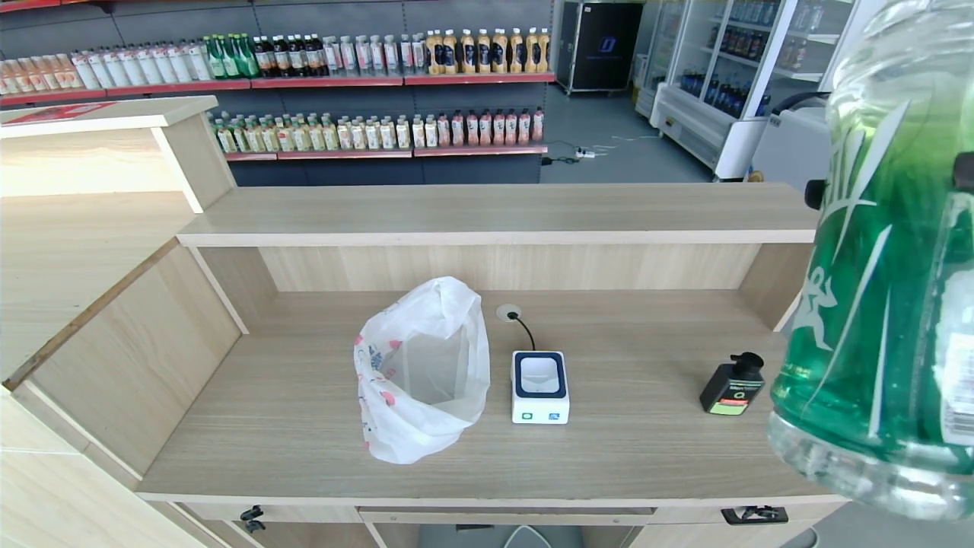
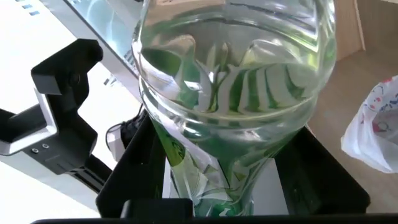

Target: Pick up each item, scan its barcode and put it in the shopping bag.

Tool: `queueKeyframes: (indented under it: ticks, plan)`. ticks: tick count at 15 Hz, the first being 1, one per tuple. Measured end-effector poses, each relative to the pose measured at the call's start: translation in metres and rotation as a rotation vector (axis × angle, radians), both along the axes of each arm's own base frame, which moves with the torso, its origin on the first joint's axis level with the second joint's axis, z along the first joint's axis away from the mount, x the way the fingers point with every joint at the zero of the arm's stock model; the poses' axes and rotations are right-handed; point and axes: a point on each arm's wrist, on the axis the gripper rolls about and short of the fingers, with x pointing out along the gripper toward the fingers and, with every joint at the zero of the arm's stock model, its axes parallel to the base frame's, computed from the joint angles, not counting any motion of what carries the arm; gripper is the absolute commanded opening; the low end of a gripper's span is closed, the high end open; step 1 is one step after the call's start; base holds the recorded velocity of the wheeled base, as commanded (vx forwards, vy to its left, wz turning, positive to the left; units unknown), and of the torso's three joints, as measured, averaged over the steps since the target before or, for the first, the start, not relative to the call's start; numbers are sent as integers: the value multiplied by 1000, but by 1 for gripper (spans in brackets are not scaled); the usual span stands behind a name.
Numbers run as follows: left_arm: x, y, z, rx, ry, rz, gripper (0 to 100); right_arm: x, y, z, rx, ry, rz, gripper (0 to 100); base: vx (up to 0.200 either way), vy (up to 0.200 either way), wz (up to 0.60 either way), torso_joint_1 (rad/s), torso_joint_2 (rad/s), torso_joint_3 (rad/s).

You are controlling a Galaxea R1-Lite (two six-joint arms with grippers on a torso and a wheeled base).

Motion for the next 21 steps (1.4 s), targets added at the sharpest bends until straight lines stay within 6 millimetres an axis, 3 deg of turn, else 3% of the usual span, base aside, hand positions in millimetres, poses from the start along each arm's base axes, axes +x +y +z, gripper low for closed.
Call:
queueKeyframes:
  ticks: [10, 21]
  plan:
    - [0, 0, 0, 0, 0, 0, 100, -3, 13, 16, -6, 32, 139, 0, 0, 0, 0, 0, 0, 0]
    - [0, 0, 0, 0, 0, 0, 100, -1, 23, 15, -11, 45, 185, 0, 0, 0, 0, 0, 0, 0]
